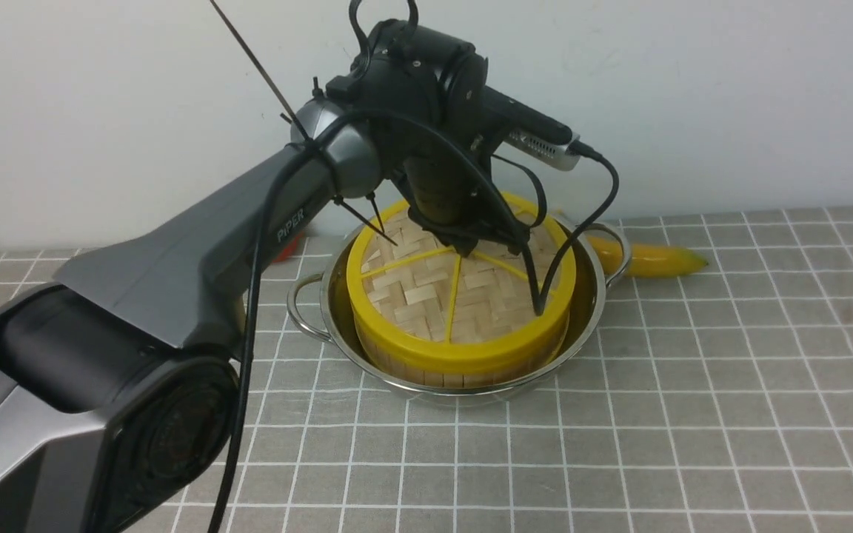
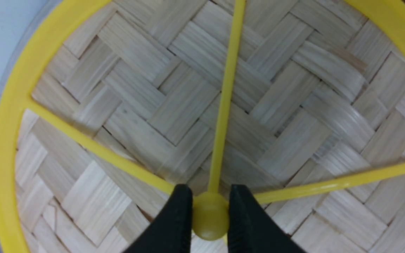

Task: Place the steamer in the pot on the grey tablecloth, and put the lid on the steamer.

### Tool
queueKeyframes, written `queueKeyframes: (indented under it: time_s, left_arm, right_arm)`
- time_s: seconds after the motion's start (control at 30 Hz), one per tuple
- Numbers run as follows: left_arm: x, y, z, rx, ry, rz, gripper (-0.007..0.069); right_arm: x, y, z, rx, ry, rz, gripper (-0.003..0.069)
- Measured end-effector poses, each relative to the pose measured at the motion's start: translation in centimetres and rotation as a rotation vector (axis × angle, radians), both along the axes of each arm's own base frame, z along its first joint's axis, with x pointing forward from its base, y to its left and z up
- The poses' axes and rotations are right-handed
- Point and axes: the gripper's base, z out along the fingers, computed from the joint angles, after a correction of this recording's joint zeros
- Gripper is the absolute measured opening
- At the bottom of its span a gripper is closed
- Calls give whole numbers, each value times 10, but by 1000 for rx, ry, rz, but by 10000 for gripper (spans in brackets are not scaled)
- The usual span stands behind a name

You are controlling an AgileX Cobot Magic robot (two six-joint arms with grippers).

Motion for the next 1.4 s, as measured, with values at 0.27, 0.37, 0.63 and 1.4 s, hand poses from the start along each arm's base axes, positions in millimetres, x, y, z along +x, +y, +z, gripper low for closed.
queueKeyframes:
  time_s: [0.27, 0.37, 0.63, 1.4]
  left_arm:
    - [0, 0, -1, 1, 0, -2, 117]
    - [0, 0, -1, 4, -1, -9, 125]
    - [2, 2, 5, 44, -43, -24, 368]
    - [-135, 99, 266, -116, -577, 79, -11]
  right_arm:
    - [0, 0, 0, 0, 0, 0, 480]
    - [0, 0, 0, 0, 0, 0, 480]
    - [0, 0, 0, 0, 0, 0, 480]
    - [22, -17, -79, -312, 89, -192, 302]
